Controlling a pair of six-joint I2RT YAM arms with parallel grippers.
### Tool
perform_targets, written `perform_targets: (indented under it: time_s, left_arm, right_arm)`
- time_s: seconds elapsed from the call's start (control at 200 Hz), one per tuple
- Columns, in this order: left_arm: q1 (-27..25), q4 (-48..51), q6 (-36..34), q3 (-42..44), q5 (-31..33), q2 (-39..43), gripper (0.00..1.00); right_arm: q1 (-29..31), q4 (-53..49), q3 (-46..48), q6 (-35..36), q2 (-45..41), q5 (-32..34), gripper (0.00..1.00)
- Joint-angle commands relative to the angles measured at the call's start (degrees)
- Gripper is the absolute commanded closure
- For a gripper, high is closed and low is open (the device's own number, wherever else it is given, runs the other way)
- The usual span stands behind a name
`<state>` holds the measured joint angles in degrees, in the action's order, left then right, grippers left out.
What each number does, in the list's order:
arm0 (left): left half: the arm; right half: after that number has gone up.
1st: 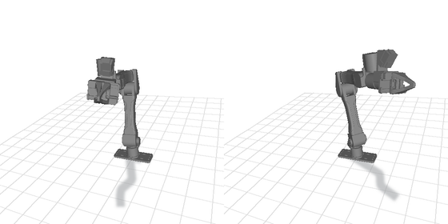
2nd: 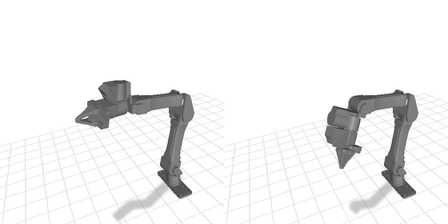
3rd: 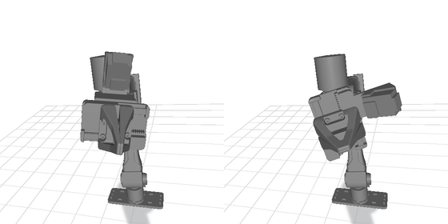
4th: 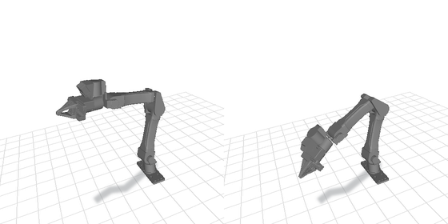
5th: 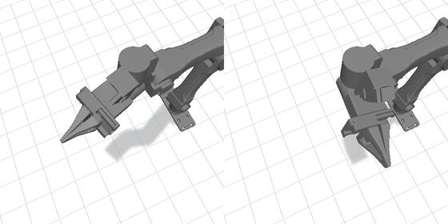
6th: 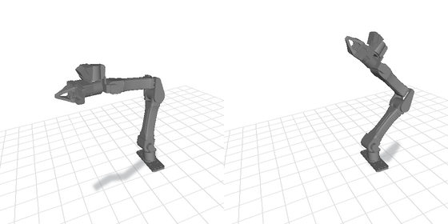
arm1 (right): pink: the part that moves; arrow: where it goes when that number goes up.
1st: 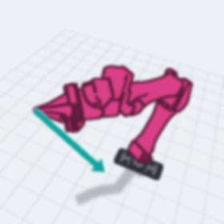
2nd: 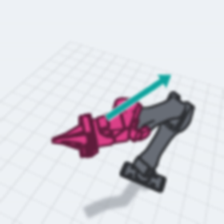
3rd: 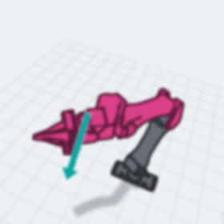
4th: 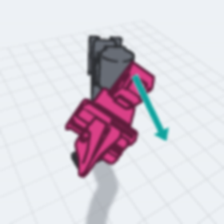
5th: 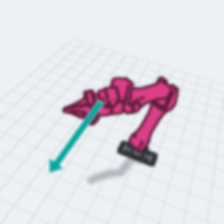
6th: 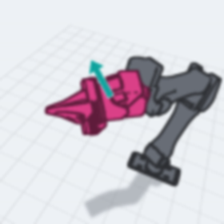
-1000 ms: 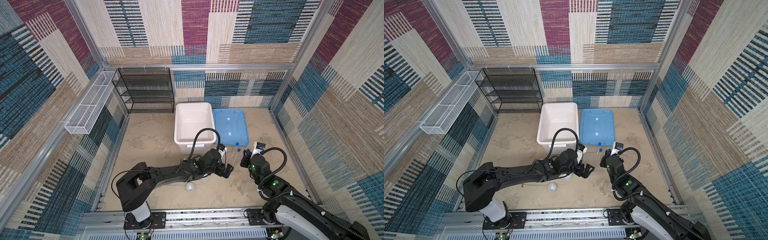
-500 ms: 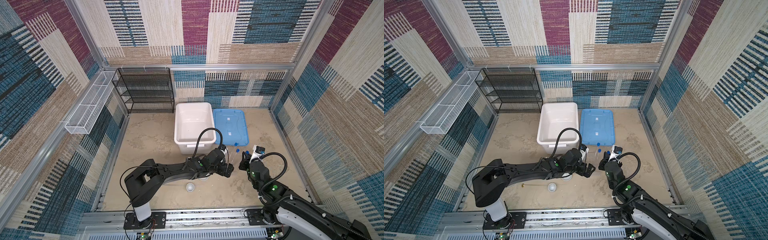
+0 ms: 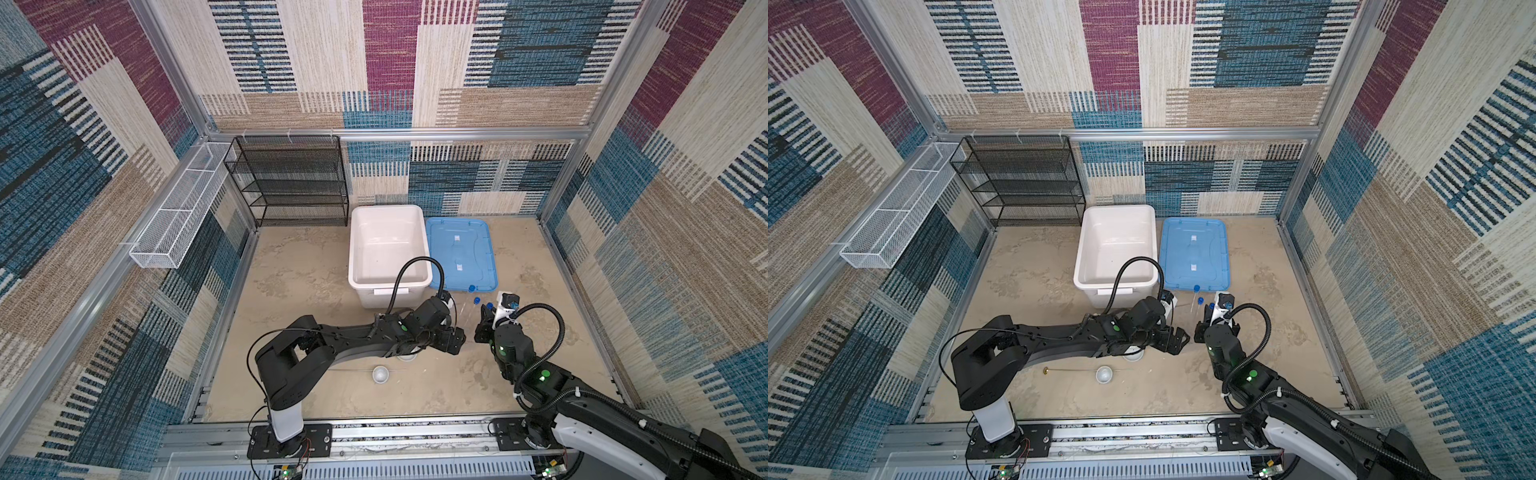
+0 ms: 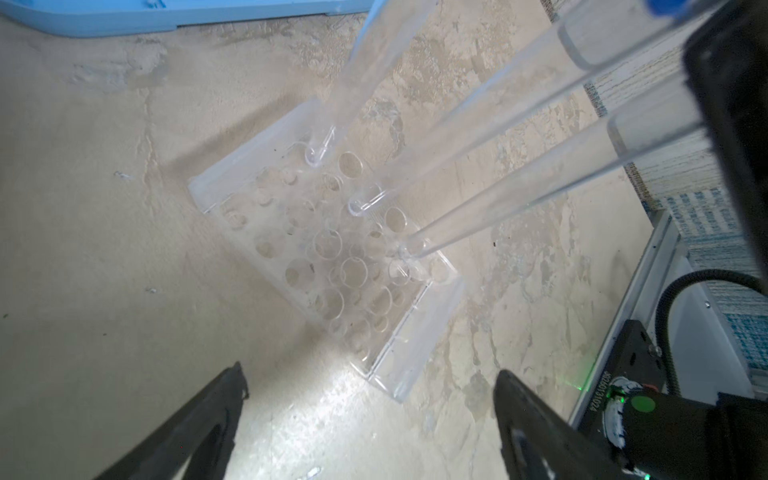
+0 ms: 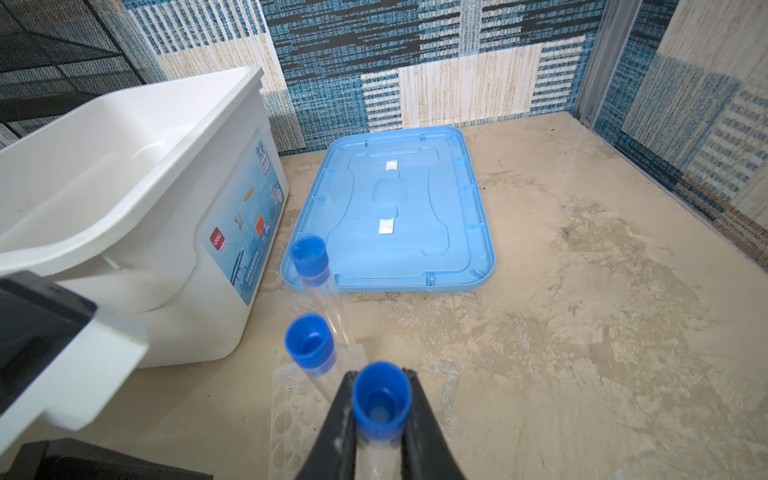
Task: Organize the chemistry lab equipment
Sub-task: 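Open right gripper to release the tube and lift away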
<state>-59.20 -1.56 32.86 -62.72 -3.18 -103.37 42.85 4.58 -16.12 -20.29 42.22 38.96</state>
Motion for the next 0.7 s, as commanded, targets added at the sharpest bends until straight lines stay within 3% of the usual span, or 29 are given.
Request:
perform_targets:
  time_s: [0.0,0.451,0.696]
  left_arm:
    - [0.30,-0.55,1.06,0.32,-0.25,0.39,0.05]
    - [0.31,-0.77,0.65,1.02,-0.17,1.67,0.05]
    - [0.27,-1.07,0.82,2.07,0.46,2.95,0.04]
  right_arm:
    - [0.08,2.28,-0.55,0.95,1.32,-0.43,0.83]
    - [0.11,0.66,-1.36,-1.66,3.60,-1.60,0.77]
    - [0.08,-0.11,-1.54,-2.38,3.34,-1.25,0.67]
